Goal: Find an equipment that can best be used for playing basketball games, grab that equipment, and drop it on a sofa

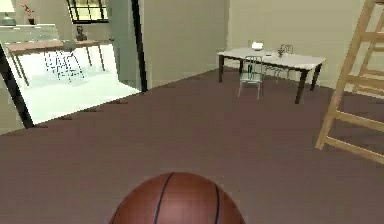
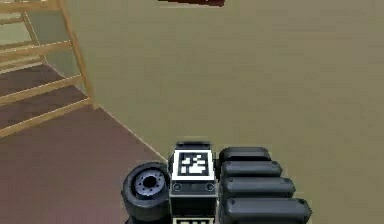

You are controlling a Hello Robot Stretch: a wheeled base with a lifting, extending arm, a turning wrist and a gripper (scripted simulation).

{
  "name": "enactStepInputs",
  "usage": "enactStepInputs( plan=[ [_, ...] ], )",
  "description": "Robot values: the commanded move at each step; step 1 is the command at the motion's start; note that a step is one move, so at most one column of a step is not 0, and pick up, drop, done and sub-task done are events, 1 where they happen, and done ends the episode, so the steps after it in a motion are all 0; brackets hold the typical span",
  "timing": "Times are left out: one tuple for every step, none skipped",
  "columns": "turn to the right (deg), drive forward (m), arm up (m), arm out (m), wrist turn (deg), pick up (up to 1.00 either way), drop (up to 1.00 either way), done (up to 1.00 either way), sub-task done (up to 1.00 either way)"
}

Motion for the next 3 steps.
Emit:
enactStepInputs(
  plan=[
    [-27.0, 0.00, 0.00, 0.00, 0.0, 0.00, 0.00, 0.00, 0.00],
    [0.0, 1.00, 0.00, 0.00, 0.0, 0.00, 0.00, 0.00, 0.00],
    [0.0, 1.00, 0.00, 0.00, 0.0, 0.00, 0.00, 0.00, 0.00]
  ],
)
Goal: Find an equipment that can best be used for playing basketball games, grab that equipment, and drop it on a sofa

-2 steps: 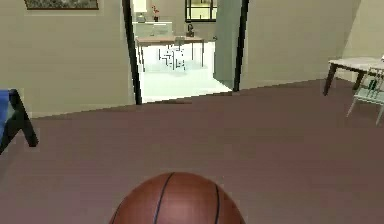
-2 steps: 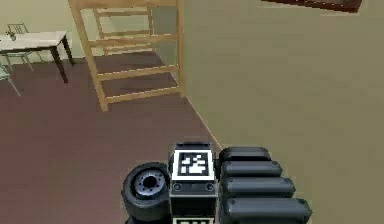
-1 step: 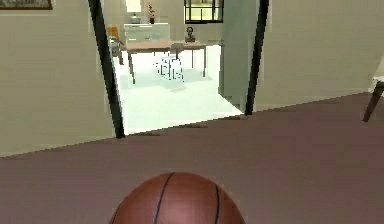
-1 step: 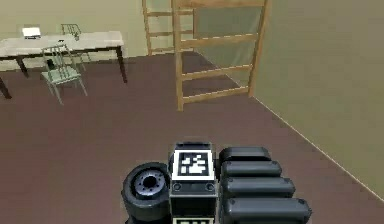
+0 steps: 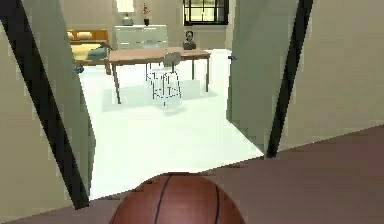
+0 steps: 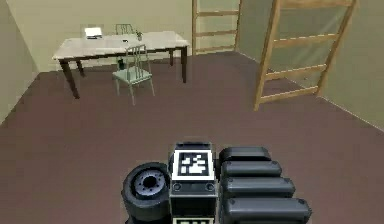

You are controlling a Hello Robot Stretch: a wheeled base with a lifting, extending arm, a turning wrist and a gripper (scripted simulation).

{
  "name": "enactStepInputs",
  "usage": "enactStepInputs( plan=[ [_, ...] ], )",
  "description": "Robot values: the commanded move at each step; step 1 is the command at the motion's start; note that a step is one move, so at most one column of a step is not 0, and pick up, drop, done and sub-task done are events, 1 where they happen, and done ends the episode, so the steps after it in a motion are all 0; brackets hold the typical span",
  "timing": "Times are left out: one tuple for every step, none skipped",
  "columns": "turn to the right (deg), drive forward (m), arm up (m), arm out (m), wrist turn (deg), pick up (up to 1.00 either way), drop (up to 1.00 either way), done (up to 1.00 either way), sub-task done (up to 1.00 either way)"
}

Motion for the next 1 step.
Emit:
enactStepInputs(
  plan=[
    [0.0, 1.00, 0.00, 0.00, 0.0, 0.00, 0.00, 0.00, 0.00]
  ],
)
